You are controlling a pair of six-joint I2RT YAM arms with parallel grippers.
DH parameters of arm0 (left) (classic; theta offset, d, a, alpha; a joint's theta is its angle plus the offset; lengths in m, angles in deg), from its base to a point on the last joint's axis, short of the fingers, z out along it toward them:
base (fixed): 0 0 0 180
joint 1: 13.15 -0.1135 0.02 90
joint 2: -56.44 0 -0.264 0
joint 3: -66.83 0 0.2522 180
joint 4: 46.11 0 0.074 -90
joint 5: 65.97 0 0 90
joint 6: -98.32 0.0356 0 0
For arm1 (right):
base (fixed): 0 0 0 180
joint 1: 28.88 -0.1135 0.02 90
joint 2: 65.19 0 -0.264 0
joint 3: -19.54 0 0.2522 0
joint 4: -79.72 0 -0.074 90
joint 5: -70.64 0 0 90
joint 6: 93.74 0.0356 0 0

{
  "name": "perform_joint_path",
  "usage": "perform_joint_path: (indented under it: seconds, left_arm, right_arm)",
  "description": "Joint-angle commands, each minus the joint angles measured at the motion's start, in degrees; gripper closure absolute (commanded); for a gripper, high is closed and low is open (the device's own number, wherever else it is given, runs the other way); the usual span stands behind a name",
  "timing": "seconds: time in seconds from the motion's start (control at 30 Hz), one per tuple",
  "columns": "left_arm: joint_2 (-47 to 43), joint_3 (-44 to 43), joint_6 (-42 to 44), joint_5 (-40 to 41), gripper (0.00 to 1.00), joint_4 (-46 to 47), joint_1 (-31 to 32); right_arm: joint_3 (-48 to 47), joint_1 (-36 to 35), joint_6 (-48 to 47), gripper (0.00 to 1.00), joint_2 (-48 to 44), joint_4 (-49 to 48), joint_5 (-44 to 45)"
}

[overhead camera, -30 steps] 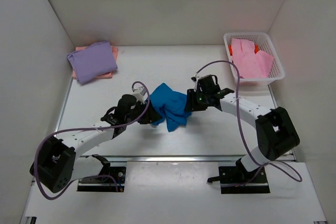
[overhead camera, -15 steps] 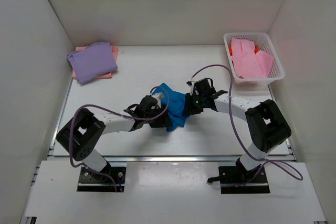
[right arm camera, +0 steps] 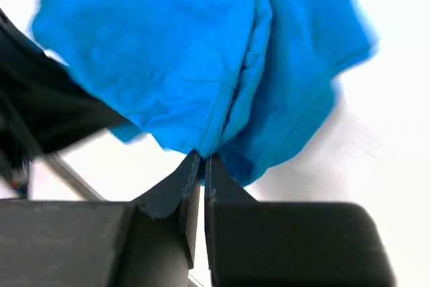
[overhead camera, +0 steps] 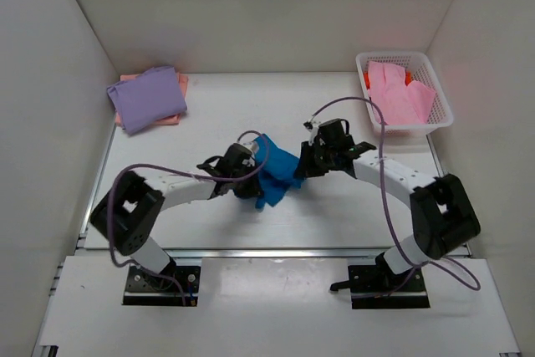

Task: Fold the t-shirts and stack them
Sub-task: Flatten out the tshirt

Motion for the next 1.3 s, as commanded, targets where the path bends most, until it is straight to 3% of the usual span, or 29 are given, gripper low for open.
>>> perform_joint_path:
  seconds: [0.0, 0.1, 0.23, 0.3, 0.43, 0.57, 0.77, 0.9, 1.07, 1.13, 1.17, 1.27]
  left_arm:
    - [-12.8, -3.4, 6.3, 3.3, 1.0, -11.8, -6.8]
    - [-24.0, -7.2, 11.0, 4.3, 1.0, -22.7, -14.9]
    - [-37.1, -12.2, 16.9, 4.9, 1.0, -30.2, -28.7]
    - [-39.6, -15.4, 19.4, 5.9, 1.0, -33.6, -31.2]
    - [-41.5, -19.7, 20.1, 6.8, 1.0, -36.8, -28.1]
    - [-44.3, -19.8, 20.3, 7.7, 1.0, -37.7, -30.3]
    - [-46.8, -24.6, 22.0, 11.9, 1.0, -40.7, -29.9]
    - [-41.0, -24.6, 24.2, 9.2, 1.0, -39.4, -30.9]
    - [-23.3, -21.4, 26.0, 5.5, 0.99, -36.5, -30.6]
    - [-19.1, -18.4, 26.3, 3.4, 0.74, -30.5, -32.0]
    - [-16.9, -16.3, 25.6, 2.9, 0.62, -29.2, -32.8]
    - [-13.6, -14.1, 25.6, 2.7, 0.56, -26.2, -34.6]
  right_arm:
    - [-2.4, 3.5, 0.0, 1.0, -10.4, 0.3, 0.6]
    - [-0.9, 12.7, 3.2, 1.0, -21.7, -0.6, -0.9]
    - [-1.7, 25.0, 4.6, 1.0, -30.1, 1.7, -2.5]
    - [-2.2, 30.0, 4.6, 1.0, -32.3, 2.9, -5.0]
    - [-2.9, 32.5, 4.6, 1.0, -37.4, 4.9, -3.3]
    - [-2.7, 32.5, 4.8, 1.0, -43.4, 7.4, 1.0]
    - [-5.4, 37.0, 3.1, 1.0, -48.5, 13.3, -2.5]
    - [-4.7, 32.0, 3.3, 1.0, -43.6, 12.9, -2.7]
    - [-4.7, 25.6, 1.9, 1.0, -29.5, 12.0, -1.9]
    - [-4.7, 25.7, 0.5, 0.97, -23.5, 13.0, -3.3]
    - [-6.0, 26.2, -0.2, 0.91, -19.6, 13.6, -3.4]
    - [-7.7, 26.3, -2.8, 0.79, -14.9, 15.6, 0.6]
